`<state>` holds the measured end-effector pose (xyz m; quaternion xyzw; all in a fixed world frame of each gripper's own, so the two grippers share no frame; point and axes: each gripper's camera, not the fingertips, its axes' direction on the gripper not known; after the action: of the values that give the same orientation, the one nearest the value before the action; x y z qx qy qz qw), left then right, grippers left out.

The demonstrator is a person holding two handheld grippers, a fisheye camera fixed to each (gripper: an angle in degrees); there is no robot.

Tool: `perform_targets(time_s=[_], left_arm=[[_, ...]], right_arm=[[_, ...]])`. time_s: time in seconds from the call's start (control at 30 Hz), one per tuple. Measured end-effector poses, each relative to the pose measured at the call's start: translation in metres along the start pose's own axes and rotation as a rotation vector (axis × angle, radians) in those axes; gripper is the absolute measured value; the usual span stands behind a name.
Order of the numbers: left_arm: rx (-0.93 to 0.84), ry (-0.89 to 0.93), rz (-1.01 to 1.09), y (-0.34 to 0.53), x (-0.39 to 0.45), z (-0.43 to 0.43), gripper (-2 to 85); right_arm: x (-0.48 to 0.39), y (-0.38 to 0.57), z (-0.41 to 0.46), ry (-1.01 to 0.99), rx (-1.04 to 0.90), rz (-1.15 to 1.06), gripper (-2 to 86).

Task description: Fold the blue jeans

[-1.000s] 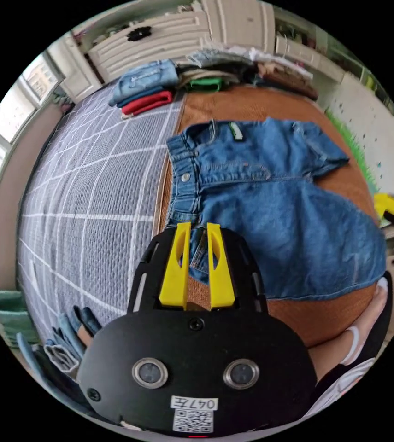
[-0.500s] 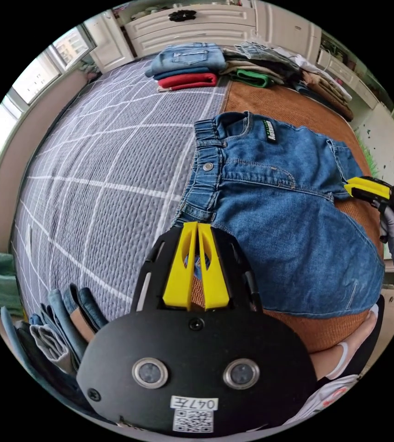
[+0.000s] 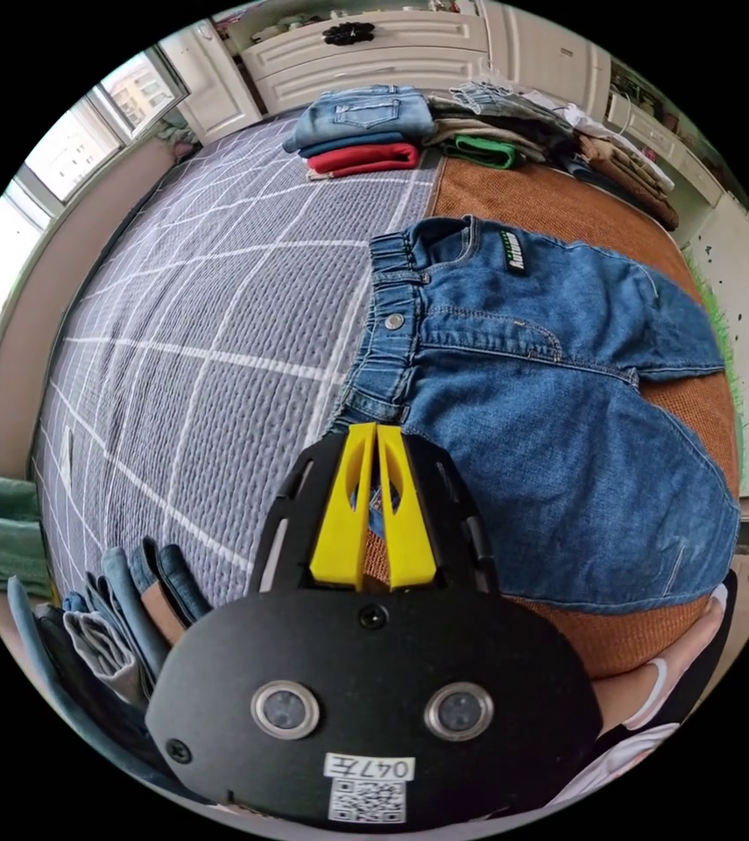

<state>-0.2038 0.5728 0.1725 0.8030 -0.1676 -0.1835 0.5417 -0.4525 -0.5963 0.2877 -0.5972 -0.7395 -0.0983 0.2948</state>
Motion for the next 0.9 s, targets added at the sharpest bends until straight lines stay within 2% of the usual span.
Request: perform_targets(time_s=[0.1, 0.27, 0.43, 0.57, 0.8, 0.9], left_arm=[[0.032, 0.01, -0.042, 0.006, -0.003, -0.001, -0.2], [0.098, -0.079, -0.165, 0.021, -0.017, -0.009, 1.0], [0.079, 0.088, -0.311, 0.047, -0.047, 0.005, 2.6], [0.061, 0.205, -0.325, 0.057, -0.057, 0.021, 4.8], [0.009, 0.183, -0.355, 0.061, -0.058, 0.056, 4.0], [0.007, 0.159, -0.338, 0.062, -0.055, 0.065, 3.8]], right_arm=[[0.008, 0.04, -0.023, 0.008, 0.01, -0.111, 2.4], [-0.046, 0.124, -0.031, -0.042, -0.173, -0.464, -0.4], [-0.127, 0.211, -0.028, 0.042, -0.185, -0.78, -1.2], [-0.168, 0.231, -0.01, -0.009, -0.278, -0.872, -1.2], [-0.2, 0.247, 0.028, 0.13, -0.474, -0.901, -1.2], [-0.217, 0.252, 0.037, 0.183, -0.488, -0.928, -1.0]])
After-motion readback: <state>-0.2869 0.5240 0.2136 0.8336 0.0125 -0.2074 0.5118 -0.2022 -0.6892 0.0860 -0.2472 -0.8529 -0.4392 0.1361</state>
